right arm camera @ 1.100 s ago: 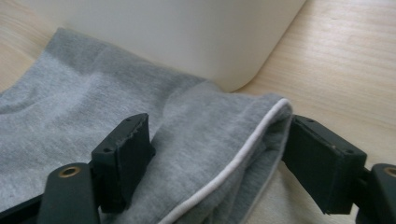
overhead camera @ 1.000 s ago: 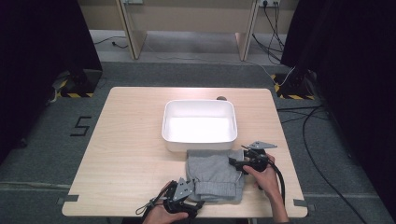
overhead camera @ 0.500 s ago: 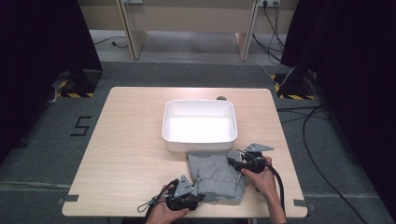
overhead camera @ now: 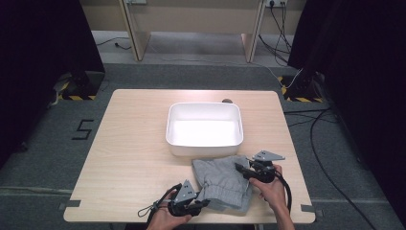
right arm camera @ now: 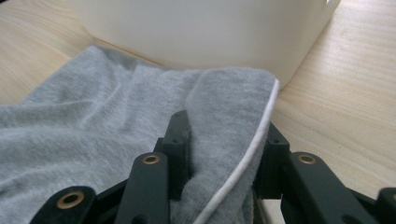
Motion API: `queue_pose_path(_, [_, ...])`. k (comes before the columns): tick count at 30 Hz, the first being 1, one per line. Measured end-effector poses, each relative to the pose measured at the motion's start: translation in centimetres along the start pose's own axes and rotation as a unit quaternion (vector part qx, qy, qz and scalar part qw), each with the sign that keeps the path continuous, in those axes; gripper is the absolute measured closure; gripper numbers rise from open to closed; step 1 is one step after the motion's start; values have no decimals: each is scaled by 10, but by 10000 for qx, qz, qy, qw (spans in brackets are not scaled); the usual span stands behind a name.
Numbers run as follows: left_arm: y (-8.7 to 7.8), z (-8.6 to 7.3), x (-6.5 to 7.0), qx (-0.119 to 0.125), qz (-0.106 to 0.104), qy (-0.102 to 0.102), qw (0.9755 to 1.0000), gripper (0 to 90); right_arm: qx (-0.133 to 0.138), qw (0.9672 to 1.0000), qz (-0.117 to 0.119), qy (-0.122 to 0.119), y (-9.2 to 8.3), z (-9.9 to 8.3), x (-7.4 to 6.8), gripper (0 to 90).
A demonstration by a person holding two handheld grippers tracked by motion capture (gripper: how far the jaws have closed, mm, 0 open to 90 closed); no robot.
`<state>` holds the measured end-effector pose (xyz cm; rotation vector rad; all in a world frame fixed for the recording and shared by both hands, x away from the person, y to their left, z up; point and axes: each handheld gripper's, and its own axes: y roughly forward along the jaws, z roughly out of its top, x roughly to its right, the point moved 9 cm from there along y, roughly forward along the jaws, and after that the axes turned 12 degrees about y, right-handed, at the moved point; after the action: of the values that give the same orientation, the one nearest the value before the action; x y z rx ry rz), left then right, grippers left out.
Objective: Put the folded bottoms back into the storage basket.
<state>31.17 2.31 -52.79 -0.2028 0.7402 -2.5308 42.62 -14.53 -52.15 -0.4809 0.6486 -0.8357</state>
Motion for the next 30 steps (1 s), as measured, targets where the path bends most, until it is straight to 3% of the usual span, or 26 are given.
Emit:
queue_pose_path(6, [-9, 16, 7, 154, -89, 130, 9998, 658, 145, 9997, 95, -145, -15, 4, -13, 649])
queue_pose_path(13, [-21, 33, 17, 403, -212, 129, 9989, 658, 346, 9985, 152, -387, -42, 17, -34, 650])
queue_pose_path(20, [-32, 45, 23, 558, -251, 198, 9979, 658, 472, 9976, 217, -468, -56, 21, -43, 651])
queue_pose_path(30, [-38, 54, 20, 528, -221, 307, 9979, 658, 617, 9963, 235, -551, -67, 29, -49, 651])
